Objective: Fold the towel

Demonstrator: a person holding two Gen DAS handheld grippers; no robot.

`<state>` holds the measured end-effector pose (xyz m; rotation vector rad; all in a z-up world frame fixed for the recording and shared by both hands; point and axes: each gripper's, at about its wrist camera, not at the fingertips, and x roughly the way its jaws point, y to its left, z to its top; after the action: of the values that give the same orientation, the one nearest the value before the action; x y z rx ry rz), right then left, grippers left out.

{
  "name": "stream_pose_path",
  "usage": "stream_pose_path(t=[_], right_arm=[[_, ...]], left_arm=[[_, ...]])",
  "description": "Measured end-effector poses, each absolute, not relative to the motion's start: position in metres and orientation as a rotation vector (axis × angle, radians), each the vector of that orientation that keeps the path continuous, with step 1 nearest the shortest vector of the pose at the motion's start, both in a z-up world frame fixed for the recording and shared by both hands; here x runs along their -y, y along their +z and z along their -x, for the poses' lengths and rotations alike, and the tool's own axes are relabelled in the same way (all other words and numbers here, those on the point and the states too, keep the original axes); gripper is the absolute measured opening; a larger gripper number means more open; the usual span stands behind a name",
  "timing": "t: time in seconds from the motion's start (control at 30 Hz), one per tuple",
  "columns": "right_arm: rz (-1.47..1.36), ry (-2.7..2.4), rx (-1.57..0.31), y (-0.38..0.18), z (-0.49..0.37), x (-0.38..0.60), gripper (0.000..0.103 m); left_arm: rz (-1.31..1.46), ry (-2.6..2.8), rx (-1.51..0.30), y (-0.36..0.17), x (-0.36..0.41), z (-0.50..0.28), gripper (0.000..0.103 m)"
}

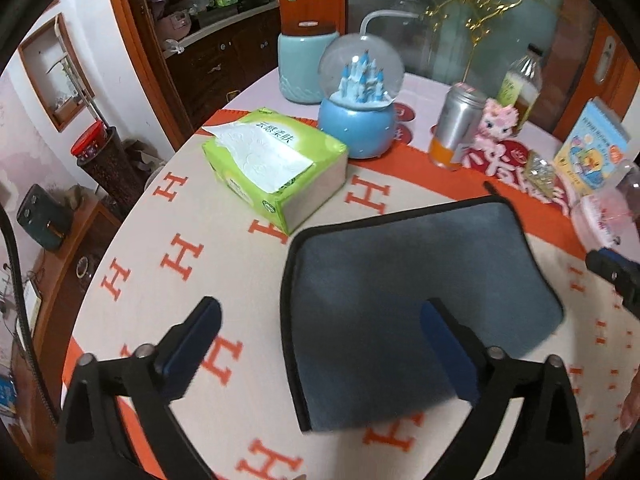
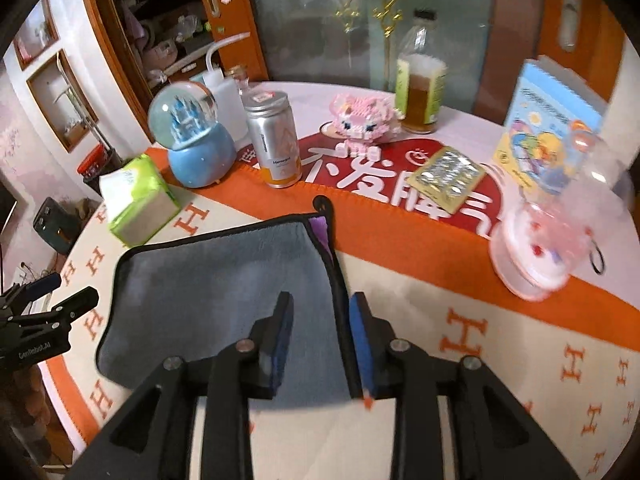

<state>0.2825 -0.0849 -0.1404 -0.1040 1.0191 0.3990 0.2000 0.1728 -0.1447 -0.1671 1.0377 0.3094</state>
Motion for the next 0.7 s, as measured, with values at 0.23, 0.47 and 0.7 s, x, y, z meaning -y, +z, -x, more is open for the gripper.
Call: stream_pose_path(t=[0.23, 0.47, 0.7], right_arm=[[0.068, 0.384, -0.968, -0.102, -0.222, 0.114, 0.039], [0.047, 0.371, -0.942, -0.071, -0.167, 0.138, 0.040], [0.054, 0.335, -0.882, -0.046, -0.117, 0.158, 0.046]], left_arm=[[0.174, 0.265, -0.982, -0.104, -0.142, -0.156, 0.102], [0.134, 0.203, -0.917, -0.061, -0.105, -0.107, 0.102], [0.126, 0.145, -0.861, -0.026, -0.075, -0.065, 0.102]])
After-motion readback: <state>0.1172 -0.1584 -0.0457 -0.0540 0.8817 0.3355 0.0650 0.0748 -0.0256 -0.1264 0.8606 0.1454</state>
